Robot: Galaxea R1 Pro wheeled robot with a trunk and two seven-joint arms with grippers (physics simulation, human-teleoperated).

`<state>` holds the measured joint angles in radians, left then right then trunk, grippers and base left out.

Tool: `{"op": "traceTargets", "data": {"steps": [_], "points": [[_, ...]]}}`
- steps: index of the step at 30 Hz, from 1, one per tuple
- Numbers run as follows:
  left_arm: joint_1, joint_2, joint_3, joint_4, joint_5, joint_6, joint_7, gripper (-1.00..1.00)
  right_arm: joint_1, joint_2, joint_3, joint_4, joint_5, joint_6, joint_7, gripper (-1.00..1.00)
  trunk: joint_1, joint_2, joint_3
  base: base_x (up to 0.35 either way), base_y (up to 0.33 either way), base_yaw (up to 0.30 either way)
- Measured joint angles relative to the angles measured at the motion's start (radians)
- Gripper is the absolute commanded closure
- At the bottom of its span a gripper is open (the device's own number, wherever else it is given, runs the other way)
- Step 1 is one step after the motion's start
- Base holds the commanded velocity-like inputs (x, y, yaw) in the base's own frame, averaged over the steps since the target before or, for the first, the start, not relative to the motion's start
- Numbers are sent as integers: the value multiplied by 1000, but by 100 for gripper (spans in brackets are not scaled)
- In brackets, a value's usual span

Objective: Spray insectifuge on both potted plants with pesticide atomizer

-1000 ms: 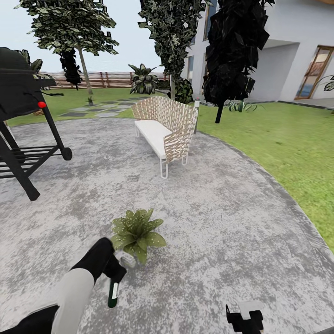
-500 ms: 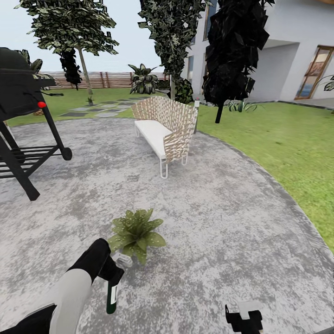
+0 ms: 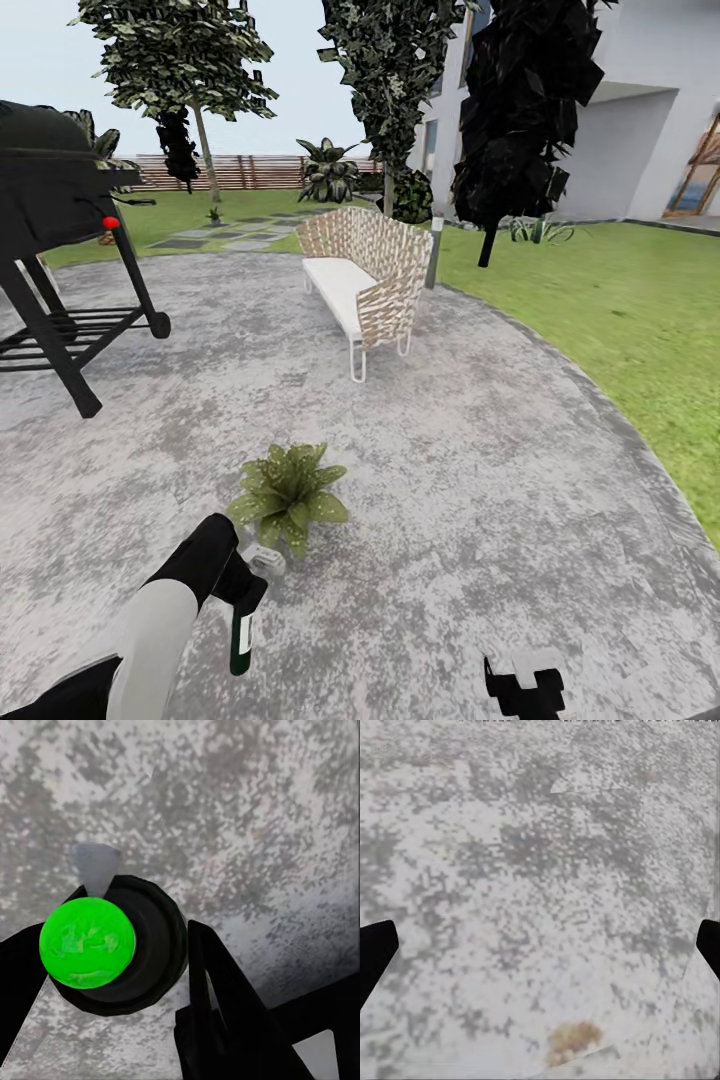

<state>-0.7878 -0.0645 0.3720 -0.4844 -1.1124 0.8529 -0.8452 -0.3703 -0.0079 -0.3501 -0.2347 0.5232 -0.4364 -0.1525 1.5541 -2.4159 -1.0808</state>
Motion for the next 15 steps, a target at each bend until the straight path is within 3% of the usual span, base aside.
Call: {"op": "traceTargets", "data": {"steps": [15], "points": [[-12, -14, 6, -11, 9, 10, -1, 100, 0, -3, 0, 0, 0, 0, 0, -100, 0, 0, 0, 22, 0, 0]]}}
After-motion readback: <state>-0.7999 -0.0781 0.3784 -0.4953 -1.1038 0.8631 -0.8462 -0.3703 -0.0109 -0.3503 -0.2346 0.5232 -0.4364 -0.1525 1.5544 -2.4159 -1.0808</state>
